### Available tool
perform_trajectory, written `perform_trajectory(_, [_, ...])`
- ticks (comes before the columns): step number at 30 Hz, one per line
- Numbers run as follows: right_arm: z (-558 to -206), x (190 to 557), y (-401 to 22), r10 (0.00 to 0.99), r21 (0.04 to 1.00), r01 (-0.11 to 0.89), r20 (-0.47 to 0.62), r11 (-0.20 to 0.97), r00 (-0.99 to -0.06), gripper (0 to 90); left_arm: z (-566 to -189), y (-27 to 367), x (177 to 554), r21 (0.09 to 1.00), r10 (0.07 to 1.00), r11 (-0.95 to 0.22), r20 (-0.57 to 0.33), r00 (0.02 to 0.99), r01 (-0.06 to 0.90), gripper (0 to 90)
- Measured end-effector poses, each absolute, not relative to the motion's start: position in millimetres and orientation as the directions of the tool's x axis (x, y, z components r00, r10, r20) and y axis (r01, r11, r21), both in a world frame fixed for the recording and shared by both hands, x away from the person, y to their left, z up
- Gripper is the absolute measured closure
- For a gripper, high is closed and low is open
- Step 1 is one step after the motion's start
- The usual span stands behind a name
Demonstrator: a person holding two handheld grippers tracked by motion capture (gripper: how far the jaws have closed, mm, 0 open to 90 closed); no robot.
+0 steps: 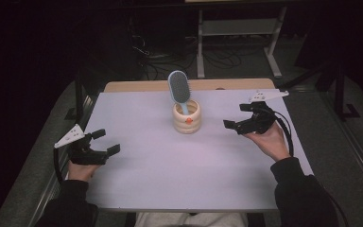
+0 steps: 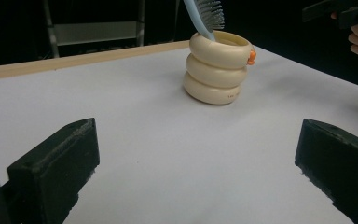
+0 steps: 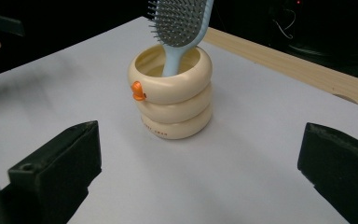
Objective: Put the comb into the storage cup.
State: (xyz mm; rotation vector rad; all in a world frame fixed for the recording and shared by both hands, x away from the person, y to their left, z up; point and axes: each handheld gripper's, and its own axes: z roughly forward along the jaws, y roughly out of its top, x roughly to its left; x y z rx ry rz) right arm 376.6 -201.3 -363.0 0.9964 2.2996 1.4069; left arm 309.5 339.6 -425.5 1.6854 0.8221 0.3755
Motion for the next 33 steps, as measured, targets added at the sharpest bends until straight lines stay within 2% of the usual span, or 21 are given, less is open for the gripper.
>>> perform_trajectory(33, [-378, 333, -214, 0.662, 0.863, 0.403, 0.113, 0.304, -0.741, 0.0, -425, 339, 309, 0.942, 0.69, -0.091, -0.173, 0.702, 0.322, 0.0])
